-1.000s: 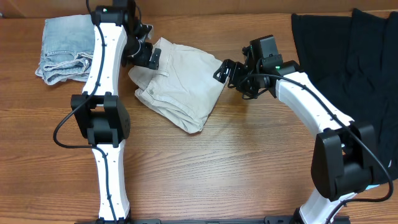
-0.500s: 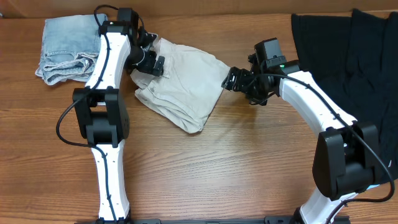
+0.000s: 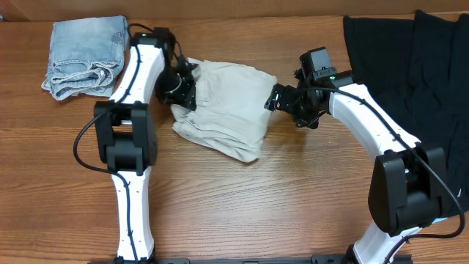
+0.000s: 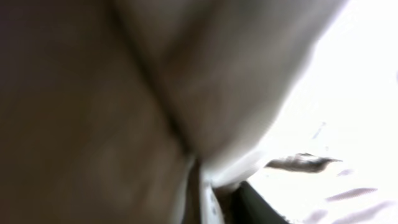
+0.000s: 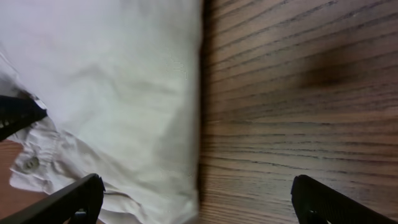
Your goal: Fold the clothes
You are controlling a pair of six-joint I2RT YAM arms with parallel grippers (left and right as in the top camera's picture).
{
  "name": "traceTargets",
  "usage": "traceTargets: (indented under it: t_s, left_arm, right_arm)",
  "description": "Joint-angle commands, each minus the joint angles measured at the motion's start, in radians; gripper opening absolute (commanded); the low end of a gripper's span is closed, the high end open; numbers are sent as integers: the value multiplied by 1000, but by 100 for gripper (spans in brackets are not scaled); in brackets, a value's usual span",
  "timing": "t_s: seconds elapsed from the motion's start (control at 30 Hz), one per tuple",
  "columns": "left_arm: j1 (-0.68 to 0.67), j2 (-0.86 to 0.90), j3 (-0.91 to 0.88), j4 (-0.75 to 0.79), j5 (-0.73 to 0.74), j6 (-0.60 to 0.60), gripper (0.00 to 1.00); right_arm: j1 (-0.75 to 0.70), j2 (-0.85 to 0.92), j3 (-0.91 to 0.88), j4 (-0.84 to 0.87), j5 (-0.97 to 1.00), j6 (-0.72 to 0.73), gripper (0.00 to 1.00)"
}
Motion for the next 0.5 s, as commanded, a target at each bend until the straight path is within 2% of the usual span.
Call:
traceTargets:
  t_s: [0.0,0.3,0.47]
  left_arm:
    - [-75,17,-36,-4,107,-14,28]
    - [-195,17,-36,-34,107,-31,31]
    - [-226,17,-36,-33,107,-35,30]
  right_arm:
    - [-2,-3,19,17,10,39,100]
    - [33,8,17,130,10,129,98]
    - [27,61,17,92,11,129,92]
